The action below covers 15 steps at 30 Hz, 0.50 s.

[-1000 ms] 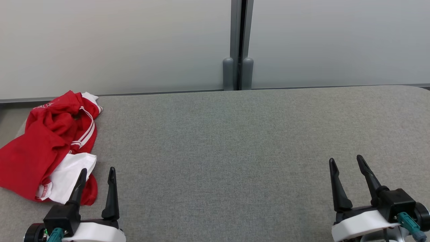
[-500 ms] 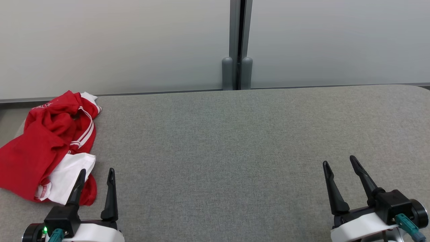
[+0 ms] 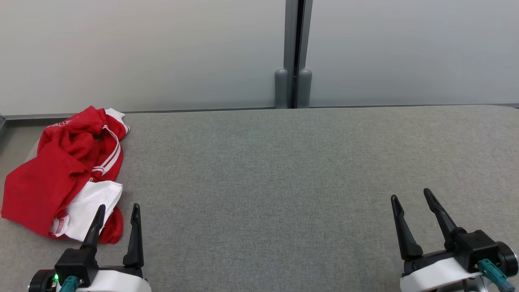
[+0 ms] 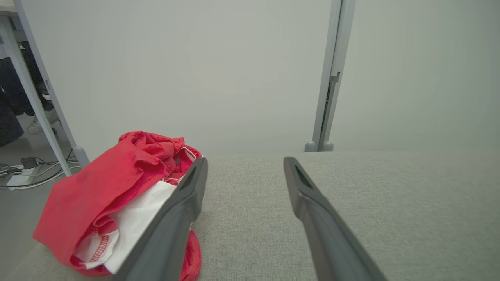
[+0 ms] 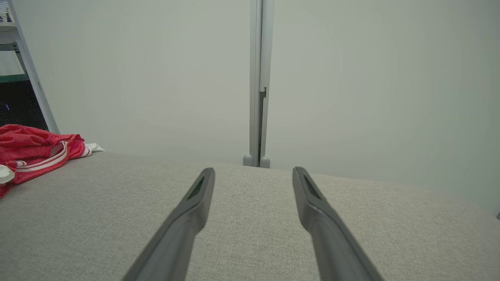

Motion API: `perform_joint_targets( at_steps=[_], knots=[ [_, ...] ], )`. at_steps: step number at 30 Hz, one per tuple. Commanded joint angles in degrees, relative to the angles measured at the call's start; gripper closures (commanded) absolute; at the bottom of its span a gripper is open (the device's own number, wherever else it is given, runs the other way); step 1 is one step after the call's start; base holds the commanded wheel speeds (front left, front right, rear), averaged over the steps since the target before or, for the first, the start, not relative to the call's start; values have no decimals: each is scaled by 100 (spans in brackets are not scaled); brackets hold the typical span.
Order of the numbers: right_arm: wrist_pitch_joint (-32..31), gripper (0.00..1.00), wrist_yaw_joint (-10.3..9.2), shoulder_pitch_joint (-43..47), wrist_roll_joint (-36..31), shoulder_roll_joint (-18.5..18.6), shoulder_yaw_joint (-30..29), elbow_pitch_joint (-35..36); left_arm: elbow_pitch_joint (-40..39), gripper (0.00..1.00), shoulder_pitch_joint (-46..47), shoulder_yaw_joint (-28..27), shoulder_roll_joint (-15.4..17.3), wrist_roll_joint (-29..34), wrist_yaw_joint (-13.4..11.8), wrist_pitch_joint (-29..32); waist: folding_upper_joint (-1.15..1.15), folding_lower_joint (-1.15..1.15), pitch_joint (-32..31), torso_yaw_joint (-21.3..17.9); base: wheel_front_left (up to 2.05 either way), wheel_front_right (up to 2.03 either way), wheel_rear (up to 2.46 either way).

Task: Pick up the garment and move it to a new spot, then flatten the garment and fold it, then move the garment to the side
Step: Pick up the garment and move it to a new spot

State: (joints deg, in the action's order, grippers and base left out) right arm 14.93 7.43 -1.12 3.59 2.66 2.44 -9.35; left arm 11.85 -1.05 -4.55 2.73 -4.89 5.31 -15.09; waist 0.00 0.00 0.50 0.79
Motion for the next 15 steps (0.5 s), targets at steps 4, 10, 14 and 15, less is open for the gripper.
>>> perform_joint_targets(
  at_steps=[4,10,14,15],
  knots=[
    [40,0,10,63,52,41,44,44,28,0,-13,-37,29,27,19,-12,0,0,-26,242,0,0,0],
    [37,0,10,143,100,40,132,10,25,0,-120,-19,28,26,-31,-11,0,0,-126,847,0,0,0],
    [37,0,10,116,143,41,249,-23,13,0,-215,-103,29,55,-30,-10,0,0,-183,1232,0,0,0],
    [37,0,10,95,149,39,282,-39,17,0,-230,-121,33,64,-18,-8,0,0,-188,1306,0,0,0]
  ],
)
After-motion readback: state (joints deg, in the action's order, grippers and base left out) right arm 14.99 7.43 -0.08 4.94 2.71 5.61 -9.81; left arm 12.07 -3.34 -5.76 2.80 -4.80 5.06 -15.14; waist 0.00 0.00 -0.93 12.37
